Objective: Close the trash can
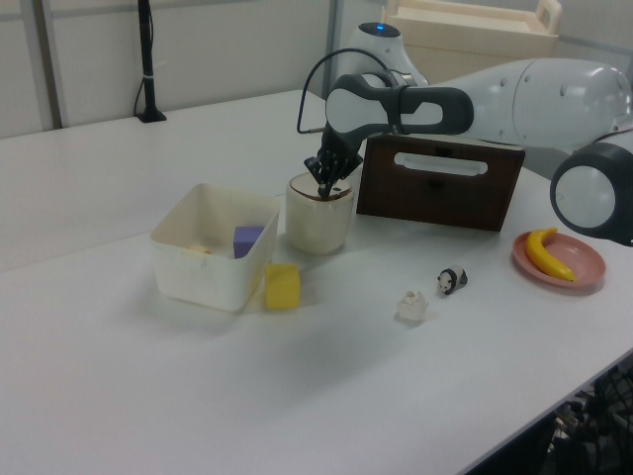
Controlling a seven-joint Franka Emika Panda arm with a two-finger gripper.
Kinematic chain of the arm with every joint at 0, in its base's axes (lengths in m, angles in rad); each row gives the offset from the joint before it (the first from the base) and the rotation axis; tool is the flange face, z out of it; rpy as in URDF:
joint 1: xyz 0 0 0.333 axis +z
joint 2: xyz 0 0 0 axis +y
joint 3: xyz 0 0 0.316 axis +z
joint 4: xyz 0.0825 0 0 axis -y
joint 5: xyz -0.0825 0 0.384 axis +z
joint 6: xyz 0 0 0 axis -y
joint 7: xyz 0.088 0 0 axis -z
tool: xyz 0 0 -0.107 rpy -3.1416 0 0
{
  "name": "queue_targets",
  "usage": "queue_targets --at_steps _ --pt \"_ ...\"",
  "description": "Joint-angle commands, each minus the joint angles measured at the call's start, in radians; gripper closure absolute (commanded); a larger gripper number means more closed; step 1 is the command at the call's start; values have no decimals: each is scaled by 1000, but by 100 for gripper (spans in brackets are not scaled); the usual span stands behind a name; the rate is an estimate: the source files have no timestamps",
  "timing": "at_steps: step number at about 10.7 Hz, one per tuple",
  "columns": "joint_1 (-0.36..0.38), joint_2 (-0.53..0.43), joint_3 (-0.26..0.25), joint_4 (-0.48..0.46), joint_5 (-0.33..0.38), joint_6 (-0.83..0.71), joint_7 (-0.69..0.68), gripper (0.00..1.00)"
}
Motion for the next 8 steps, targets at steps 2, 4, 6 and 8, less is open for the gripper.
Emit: queue_targets --at_steps 2,4,6,8 --pt "-2 -3 -15 -6 2 142 79 96" --pt "-8 -1 -15 -10 -6 160 76 96" --pt "-16 7 -16 -20 -35 161 63 96" --pt "-26 8 -16 -61 -82 161 60 96"
